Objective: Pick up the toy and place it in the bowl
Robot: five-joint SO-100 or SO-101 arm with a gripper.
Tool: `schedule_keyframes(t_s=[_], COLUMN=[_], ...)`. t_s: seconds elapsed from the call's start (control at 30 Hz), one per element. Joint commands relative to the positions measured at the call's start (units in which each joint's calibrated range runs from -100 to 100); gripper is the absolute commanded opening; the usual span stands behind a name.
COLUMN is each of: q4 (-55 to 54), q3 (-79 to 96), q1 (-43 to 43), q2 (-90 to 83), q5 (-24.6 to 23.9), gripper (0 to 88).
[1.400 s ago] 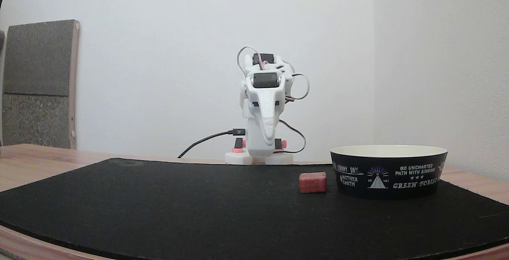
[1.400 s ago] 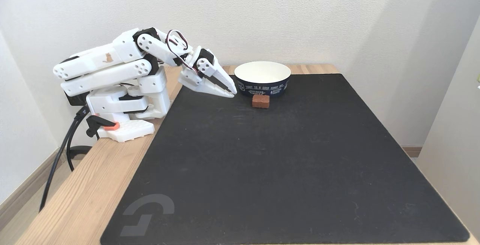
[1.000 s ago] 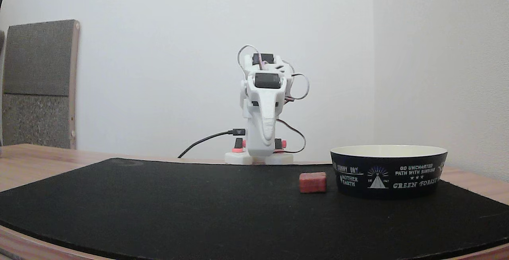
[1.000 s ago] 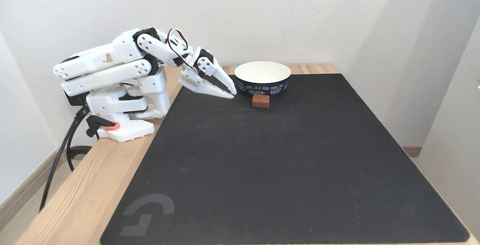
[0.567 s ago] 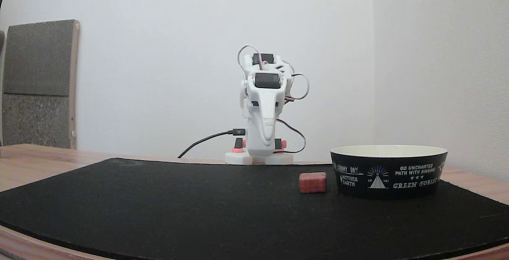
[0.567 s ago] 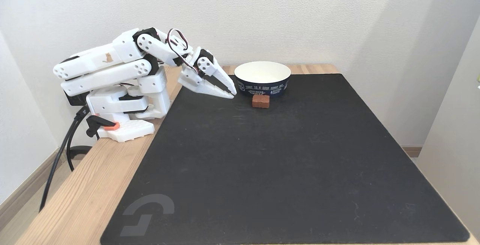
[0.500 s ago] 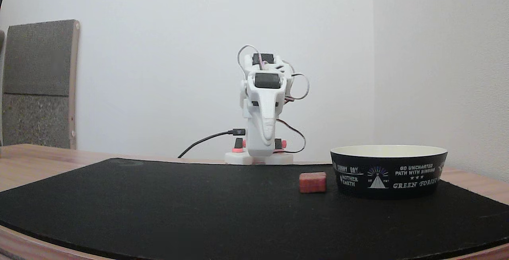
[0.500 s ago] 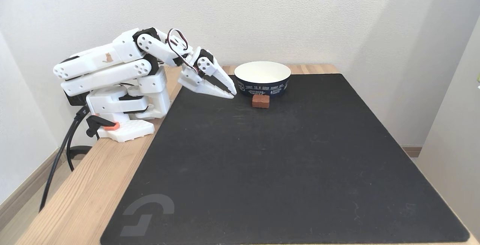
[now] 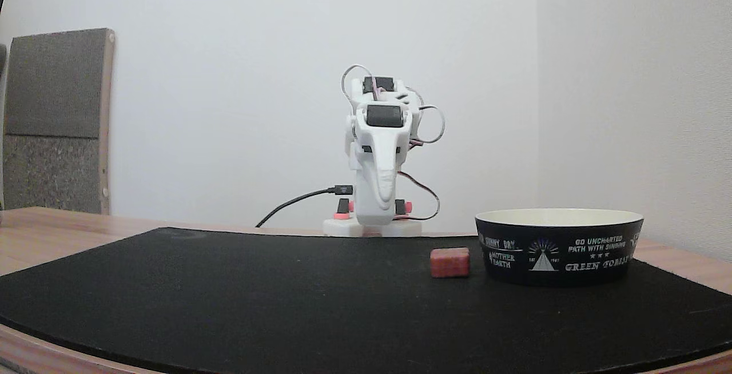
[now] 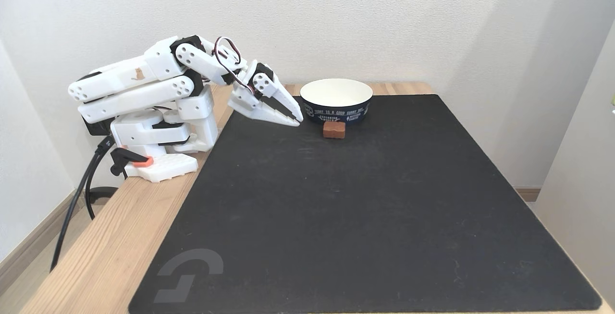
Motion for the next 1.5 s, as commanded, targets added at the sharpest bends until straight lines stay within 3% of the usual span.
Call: schedule_keyframes(t_s=[0.0,0.07,0.2,0.47,0.67,0.87,1.17,1.47], q4=[0.2,0.3,-0.1,-0.1,0.6,10.3,14.8,22.7], q3=[0.7,0.7,0.7,-3.6,-28.1,-50.7,-68.9,-86.9], q1=[0.6,0.6,0.6,3.2,2.7,-2.4,-7.0,-7.0], q2=[-0.7,-0.7,-0.6,6.1,37.4,64.7,82.6,98.5], q5=[0.2,0.2,0.2,0.5,0.2,-1.5,-5.9,-6.4], gripper=[15.7,26.6,33.0,33.7,33.7,33.7,33.7,33.7])
